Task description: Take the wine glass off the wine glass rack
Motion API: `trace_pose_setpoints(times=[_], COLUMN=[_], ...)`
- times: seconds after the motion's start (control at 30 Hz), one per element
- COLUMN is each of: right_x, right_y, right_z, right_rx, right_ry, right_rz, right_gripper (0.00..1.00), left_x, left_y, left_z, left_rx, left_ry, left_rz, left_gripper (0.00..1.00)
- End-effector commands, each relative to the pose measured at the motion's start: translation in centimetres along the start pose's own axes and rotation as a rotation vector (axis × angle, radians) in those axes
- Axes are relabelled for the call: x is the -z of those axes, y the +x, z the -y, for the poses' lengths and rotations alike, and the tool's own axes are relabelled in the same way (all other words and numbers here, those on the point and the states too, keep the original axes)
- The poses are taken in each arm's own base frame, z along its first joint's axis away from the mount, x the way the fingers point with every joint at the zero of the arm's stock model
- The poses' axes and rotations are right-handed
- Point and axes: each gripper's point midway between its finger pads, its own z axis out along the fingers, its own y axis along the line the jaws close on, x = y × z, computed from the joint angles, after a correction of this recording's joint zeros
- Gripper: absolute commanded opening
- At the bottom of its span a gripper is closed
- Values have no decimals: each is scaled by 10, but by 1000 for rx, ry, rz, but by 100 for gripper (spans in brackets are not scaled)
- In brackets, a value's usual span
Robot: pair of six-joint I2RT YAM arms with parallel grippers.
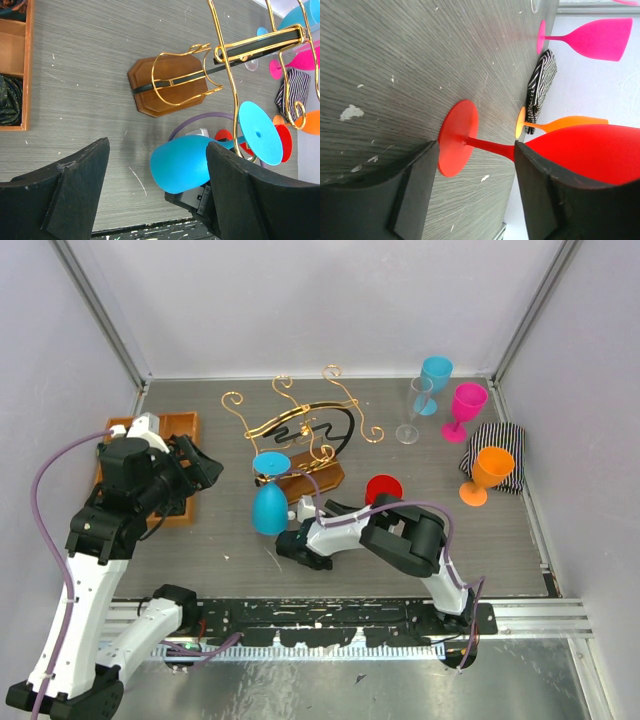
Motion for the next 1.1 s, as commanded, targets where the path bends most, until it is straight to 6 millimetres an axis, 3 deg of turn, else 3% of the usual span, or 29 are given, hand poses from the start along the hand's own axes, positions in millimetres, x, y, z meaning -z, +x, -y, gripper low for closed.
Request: trace_pose_setpoints(times=[0.0,0.33,0.63,0.77,0.93,1.07], right_x=[4,15,35,48,65,75], right_y=[21,24,26,29,40,53], right_z=[-59,-76,-96,-105,-111,-116], right_rx=[-87,-49,-4,10,23,24], right_ry=[-209,-266,-355,-388,-411,-450], right_rz=[-94,-97,-72,-60,-52,-71], right_gripper=[72,93,94,85,50,47], left_x=[-5,-5,-4,-3,-2,-3], left_y=[3,4,4,5,5,6], left_z=[-3,-4,-4,-6,-6,-6], left_rx=[-5,3,6,4,2,5], left_ry=[-7,-7,-4,-10,-10,-8], left_rz=[-4,-4,1,-1,2,2], left_gripper=[85,85,85,85,85,85])
